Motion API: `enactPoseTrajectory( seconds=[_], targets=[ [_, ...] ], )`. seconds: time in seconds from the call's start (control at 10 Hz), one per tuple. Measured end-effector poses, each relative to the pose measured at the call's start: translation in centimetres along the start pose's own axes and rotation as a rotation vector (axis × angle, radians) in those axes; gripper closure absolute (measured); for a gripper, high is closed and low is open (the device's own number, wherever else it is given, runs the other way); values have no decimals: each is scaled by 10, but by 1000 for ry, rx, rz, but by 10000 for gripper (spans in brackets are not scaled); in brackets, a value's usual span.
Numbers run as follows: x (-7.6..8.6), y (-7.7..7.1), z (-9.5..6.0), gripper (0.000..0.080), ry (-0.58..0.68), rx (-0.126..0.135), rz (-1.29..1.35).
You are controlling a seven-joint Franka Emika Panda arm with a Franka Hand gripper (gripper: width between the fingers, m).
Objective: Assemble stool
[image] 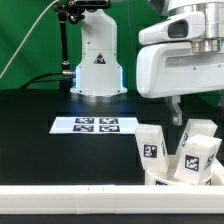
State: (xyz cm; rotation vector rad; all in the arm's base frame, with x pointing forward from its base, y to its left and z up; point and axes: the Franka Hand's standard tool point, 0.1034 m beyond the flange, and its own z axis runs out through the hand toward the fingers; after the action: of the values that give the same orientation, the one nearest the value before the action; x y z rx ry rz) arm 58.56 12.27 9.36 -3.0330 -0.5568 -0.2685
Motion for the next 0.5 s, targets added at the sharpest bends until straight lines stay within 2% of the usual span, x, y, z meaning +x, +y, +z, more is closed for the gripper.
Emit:
enactPoseTrajectory(
  seconds=[0.3, 0.5],
  targets=[
    [-1, 4, 2, 150, -35, -14, -257],
    [7, 6, 5, 150, -62, -29, -445]
  ],
)
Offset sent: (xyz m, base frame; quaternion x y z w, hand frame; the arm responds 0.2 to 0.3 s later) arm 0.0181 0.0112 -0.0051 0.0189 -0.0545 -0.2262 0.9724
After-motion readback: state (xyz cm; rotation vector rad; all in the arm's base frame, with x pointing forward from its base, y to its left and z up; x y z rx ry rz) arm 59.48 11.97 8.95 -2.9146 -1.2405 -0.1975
